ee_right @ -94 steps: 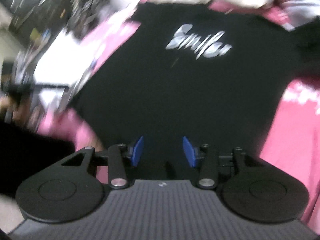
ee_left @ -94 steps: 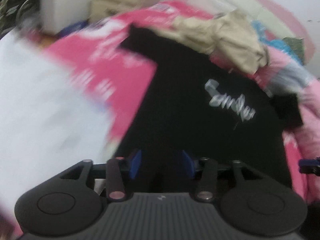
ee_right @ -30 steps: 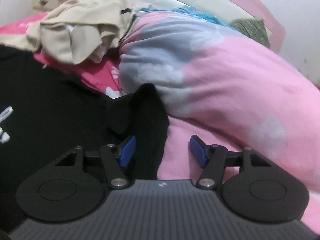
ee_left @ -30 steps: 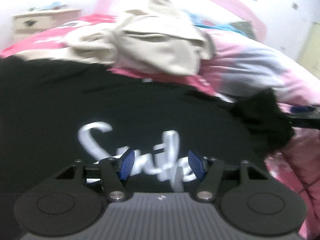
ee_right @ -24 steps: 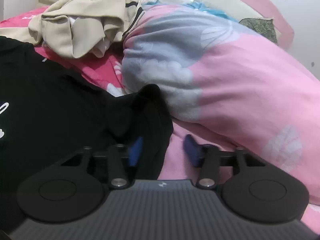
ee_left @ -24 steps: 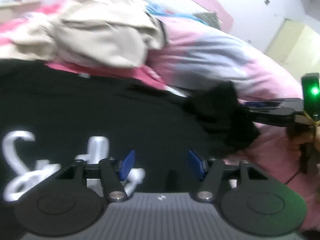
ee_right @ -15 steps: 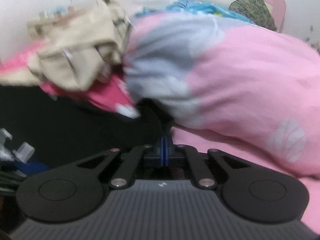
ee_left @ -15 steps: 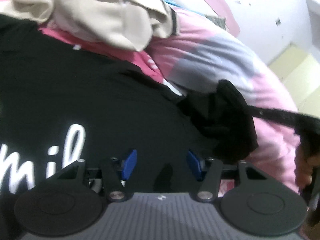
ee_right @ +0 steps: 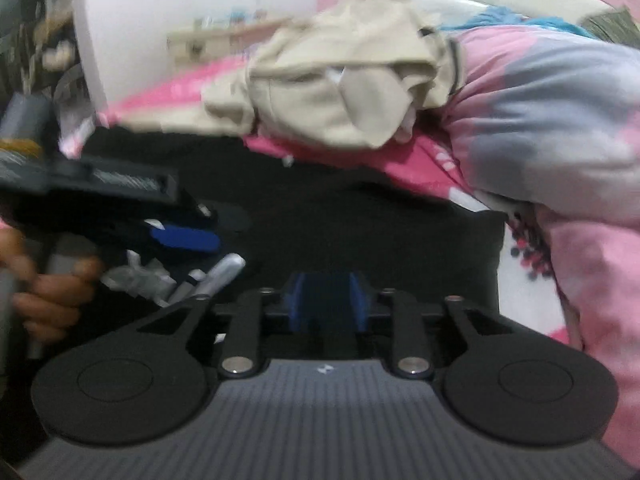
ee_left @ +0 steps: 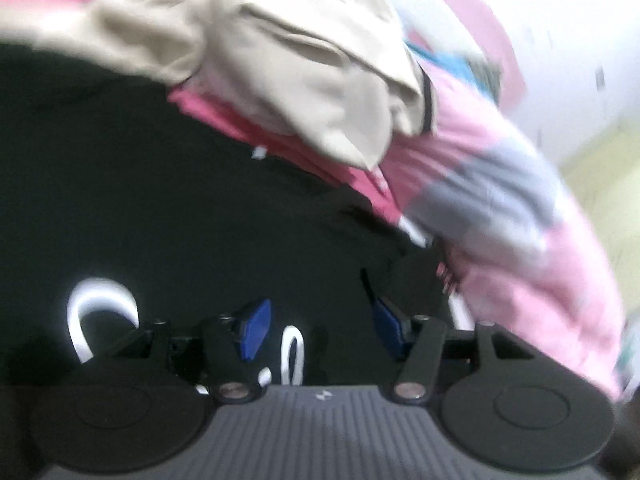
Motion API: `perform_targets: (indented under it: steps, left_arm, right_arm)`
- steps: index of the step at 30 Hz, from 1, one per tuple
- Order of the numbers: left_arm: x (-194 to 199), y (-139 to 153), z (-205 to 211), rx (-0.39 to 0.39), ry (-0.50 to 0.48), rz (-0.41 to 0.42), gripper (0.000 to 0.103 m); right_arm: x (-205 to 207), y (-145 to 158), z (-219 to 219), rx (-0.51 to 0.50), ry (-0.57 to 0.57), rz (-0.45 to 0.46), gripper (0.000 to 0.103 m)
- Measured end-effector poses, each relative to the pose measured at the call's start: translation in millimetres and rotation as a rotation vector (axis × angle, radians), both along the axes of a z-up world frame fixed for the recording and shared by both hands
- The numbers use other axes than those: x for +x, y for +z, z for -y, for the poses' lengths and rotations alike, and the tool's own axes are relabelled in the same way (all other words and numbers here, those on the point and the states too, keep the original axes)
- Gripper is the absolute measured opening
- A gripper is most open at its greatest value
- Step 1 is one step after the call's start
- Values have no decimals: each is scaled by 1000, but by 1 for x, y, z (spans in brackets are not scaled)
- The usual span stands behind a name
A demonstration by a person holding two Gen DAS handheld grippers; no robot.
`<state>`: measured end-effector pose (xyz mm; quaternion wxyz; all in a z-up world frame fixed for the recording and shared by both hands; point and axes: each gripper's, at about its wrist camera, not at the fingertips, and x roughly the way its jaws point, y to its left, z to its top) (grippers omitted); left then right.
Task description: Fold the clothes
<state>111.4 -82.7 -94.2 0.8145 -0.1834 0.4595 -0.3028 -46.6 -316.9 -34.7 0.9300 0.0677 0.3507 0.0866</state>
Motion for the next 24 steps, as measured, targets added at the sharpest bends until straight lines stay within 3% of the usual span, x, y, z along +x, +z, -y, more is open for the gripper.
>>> perform_targets:
  steps: [2,3,6,9,13,16,18,21,24]
  left_arm:
    - [10,15,19,67,-89,33,61]
    - [16,20,31,81,-140,35,62]
    - [22,24,69,100,-221,83,62]
    - [20,16,101,145,-256,167,62]
    - [27,-3,126,220,-265,214,62]
    - [31,-10,132,251,-265,240,60]
    - [32,-11,136,248,-268,250,57]
    - [31,-13,139,250,-264,261,45]
    - [28,-17,143,254,-279,285,27]
  right_arm:
    - [-17,14,25,200,-57,0,41]
    - [-23,16,43,347,-94,-31,46]
    - [-41,11,97,783,-159,-202,46]
    - [-79,16,120,1000,-161,-336,46]
    - [-109,13,112,1059,-226,-420,46]
    - [-89,2,109,817,-378,-321,46]
    - [-70,-12,104,711,-452,-248,43]
    - [-49,-39,100,720,-560,-209,37]
    - [-43,-54,101,761,-608,-229,34]
